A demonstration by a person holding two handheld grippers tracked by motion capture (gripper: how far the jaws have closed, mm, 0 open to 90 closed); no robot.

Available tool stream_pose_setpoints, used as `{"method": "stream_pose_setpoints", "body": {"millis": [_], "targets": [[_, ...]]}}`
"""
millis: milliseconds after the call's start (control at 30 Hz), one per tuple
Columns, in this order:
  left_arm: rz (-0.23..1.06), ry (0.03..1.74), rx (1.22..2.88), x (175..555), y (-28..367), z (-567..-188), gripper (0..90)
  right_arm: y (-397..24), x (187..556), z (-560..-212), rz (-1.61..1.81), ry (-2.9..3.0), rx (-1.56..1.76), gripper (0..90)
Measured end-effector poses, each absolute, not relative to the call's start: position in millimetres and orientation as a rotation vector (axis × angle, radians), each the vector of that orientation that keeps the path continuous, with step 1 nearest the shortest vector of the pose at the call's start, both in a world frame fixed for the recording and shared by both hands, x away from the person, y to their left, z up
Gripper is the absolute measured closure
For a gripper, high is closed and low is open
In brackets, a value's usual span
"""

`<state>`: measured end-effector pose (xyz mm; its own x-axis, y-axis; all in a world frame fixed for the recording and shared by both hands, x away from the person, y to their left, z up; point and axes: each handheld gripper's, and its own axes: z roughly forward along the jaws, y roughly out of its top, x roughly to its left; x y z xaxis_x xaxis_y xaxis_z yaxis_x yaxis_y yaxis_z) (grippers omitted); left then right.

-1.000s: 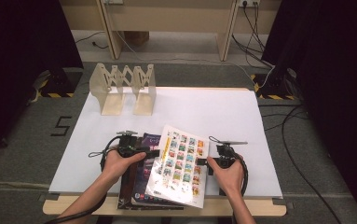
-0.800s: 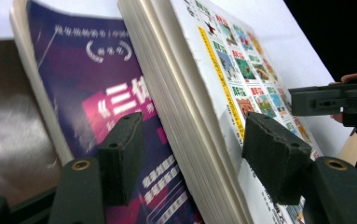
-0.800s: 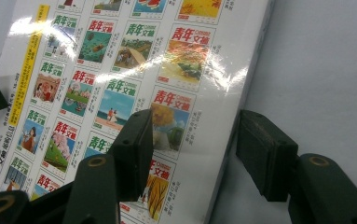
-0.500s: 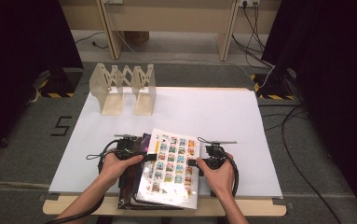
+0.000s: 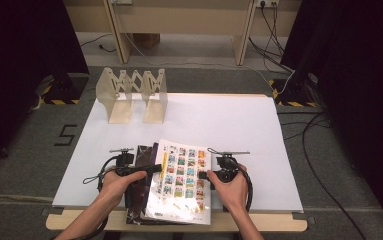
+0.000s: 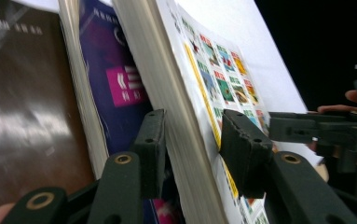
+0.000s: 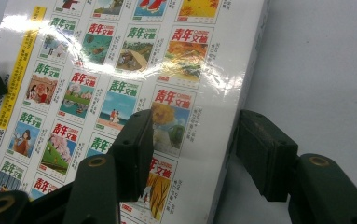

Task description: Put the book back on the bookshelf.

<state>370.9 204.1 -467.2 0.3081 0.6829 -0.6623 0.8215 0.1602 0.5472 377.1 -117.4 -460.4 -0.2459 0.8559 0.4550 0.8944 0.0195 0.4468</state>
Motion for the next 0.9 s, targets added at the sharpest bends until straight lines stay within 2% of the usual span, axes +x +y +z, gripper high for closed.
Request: {"method": "stream_pose_setpoints", "body": {"millis": [100,133,200,467,667,900], "targets": [[-0.220,1.443,1.548,364,203,-474,59.3,-117,377,-460,-1.037,-2.197,-1.902,46.5],[-0.301,1.456,1.526,358,199,-479,59.3,-116,377,-459,-1.025,-2.193,-1.901,46.5],[-0.266,1.446,1.549,355,197,-479,58.6,-116,377,-460,-1.030,-2.204,-1.889,46.1],[-0.324,1.406,1.543,360,202,-473,70.9,-118,385,-460,-1.004,-2.228,-1.815,42.6],[-0.285,1.351,1.578,361,204,-469,72.1,-122,411,-460,-1.022,-2.219,-1.780,44.1],[-0.288,1.344,1.596,363,207,-471,71.8,-122,438,-467,-1.031,-2.128,-1.768,38.2]]}}
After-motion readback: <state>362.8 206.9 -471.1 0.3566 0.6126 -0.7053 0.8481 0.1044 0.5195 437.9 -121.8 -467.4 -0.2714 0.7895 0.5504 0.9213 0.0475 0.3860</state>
